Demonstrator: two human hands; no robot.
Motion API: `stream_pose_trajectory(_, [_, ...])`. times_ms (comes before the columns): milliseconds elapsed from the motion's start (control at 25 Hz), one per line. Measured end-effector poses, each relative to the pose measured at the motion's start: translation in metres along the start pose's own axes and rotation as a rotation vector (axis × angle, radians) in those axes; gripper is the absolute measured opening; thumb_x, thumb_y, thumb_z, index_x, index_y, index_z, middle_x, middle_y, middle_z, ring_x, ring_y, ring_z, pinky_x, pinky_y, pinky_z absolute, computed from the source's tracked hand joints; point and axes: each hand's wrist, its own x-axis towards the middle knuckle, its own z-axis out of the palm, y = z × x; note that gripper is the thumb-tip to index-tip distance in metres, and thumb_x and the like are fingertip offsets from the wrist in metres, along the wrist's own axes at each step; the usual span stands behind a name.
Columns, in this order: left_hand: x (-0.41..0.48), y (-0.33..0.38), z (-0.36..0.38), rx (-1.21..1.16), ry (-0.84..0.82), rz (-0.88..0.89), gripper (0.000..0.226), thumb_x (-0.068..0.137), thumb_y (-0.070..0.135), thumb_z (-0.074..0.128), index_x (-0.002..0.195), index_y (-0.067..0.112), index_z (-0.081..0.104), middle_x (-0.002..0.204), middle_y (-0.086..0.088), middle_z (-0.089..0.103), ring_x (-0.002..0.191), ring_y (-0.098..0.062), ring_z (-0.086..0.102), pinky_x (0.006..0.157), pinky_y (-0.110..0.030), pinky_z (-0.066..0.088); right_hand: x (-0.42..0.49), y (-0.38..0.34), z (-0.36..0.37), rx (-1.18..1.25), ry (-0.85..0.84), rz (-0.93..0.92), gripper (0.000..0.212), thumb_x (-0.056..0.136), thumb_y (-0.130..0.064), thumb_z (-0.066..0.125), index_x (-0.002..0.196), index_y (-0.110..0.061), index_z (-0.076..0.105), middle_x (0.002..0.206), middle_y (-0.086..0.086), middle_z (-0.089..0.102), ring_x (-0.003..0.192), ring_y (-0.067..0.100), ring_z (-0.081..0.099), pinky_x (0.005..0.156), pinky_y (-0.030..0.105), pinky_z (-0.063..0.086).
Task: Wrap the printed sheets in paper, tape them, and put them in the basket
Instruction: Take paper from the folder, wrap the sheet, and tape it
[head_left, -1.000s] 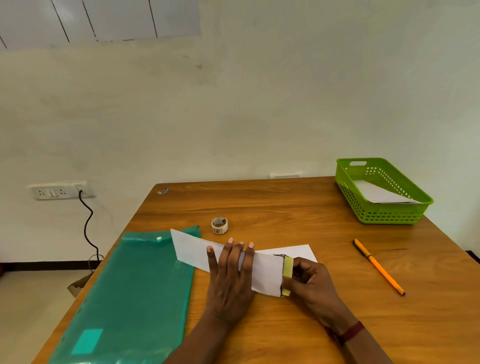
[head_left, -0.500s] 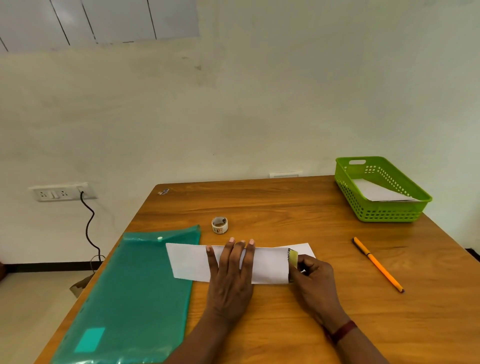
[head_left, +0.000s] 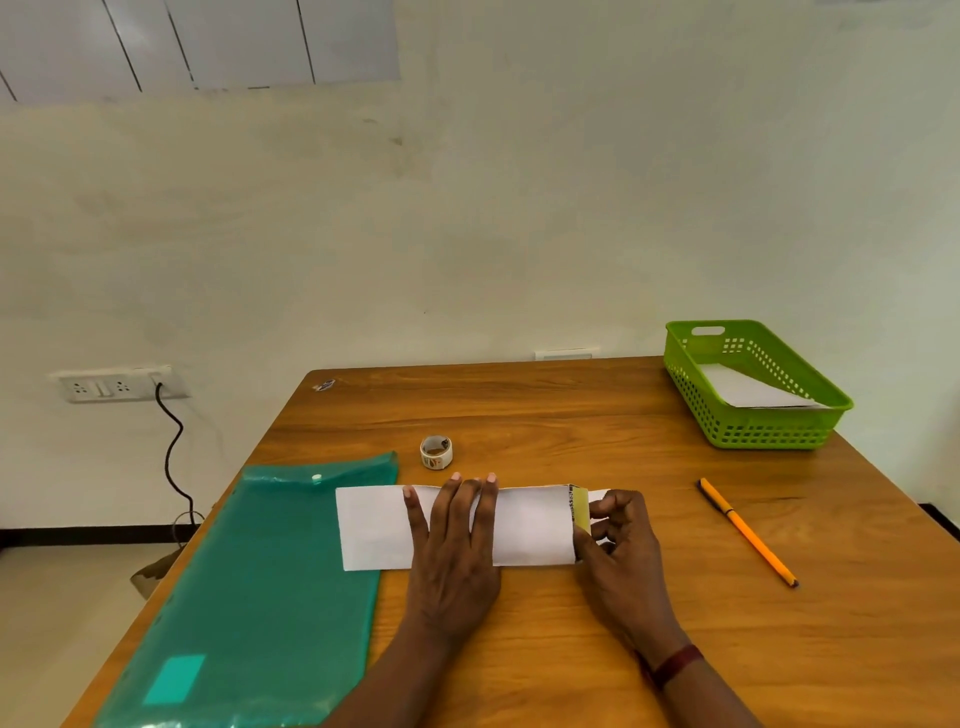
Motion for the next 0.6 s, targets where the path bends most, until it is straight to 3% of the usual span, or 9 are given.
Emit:
stream_pose_trajectory(160, [-0.001, 0.0, -0.001, -0.017, 0.012, -0.025, 0.099, 0.055, 0.022, 0.075, 0.145, 0.009, 0.034, 0.135, -0.015, 0.04, 0.133, -0.032, 0.035, 0.116, -0.063, 0.004, -0.002, -0.001, 0.0, -0.114, -0.045, -0.142, 0.039, 0.079, 0.009, 0.067, 0.08, -0.03, 0.06, 0.09, -0.011, 0.063, 0.075, 0.012, 0.057, 0.057, 0.017, 0.04])
stream_pose_trajectory(240, [-0.002, 0.0, -0.001, -0.026, 0.014, -0.036, 0.099, 0.056, 0.024, 0.075, 0.145, 0.009, 0.034, 0.135, -0.015, 0.041, 0.131, -0.033, 0.037, 0.116, -0.062, 0.003, -0.001, -0.002, 0.0, -0.147, -0.075, -0.176, 0.031, 0.084, 0.001, 0.066, 0.078, -0.03, 0.065, 0.095, -0.013, 0.066, 0.084, 0.012, 0.061, 0.063, 0.016, 0.044])
stream_pose_trajectory(320, [-0.002, 0.0, -0.001, -0.025, 0.017, -0.042, 0.099, 0.057, 0.027, 0.075, 0.145, 0.008, 0.034, 0.134, -0.016, 0.041, 0.13, -0.033, 0.038, 0.117, -0.062, 0.001, -0.004, -0.005, 0.0, -0.096, -0.169, -0.139, 0.013, 0.093, -0.031, 0.057, 0.086, -0.03, 0.069, 0.101, -0.011, 0.068, 0.094, 0.011, 0.063, 0.071, 0.02, 0.048])
stream_pose_trajectory(440, [-0.002, 0.0, 0.0, -0.034, 0.02, -0.062, 0.099, 0.057, 0.028, 0.076, 0.145, 0.009, 0.034, 0.134, -0.016, 0.042, 0.129, -0.033, 0.038, 0.117, -0.062, -0.001, -0.005, -0.007, -0.001, 0.028, -0.348, 0.034, 0.052, 0.087, -0.069, 0.04, 0.115, -0.033, 0.064, 0.116, -0.019, 0.065, 0.108, 0.001, 0.059, 0.081, 0.019, 0.05])
stream_pose_trajectory(520, [-0.001, 0.0, -0.001, -0.034, 0.02, -0.058, 0.098, 0.058, 0.029, 0.076, 0.145, 0.009, 0.034, 0.135, -0.016, 0.042, 0.129, -0.032, 0.038, 0.118, -0.061, -0.002, -0.005, -0.008, 0.0, -0.029, -0.396, 0.018, 0.047, 0.084, -0.067, 0.054, 0.111, -0.03, 0.069, 0.117, -0.027, 0.058, 0.114, -0.003, 0.053, 0.082, 0.018, 0.051])
stream_pose_trajectory(600, [0.0, 0.0, -0.001, -0.028, 0.023, -0.043, 0.097, 0.059, 0.03, 0.075, 0.145, 0.009, 0.034, 0.135, -0.015, 0.042, 0.129, -0.032, 0.039, 0.117, -0.062, -0.003, -0.002, -0.004, 0.0, -0.108, -0.398, -0.009, 0.03, 0.084, -0.049, 0.067, 0.105, -0.028, 0.074, 0.119, -0.031, 0.054, 0.119, -0.004, 0.049, 0.085, 0.02, 0.053])
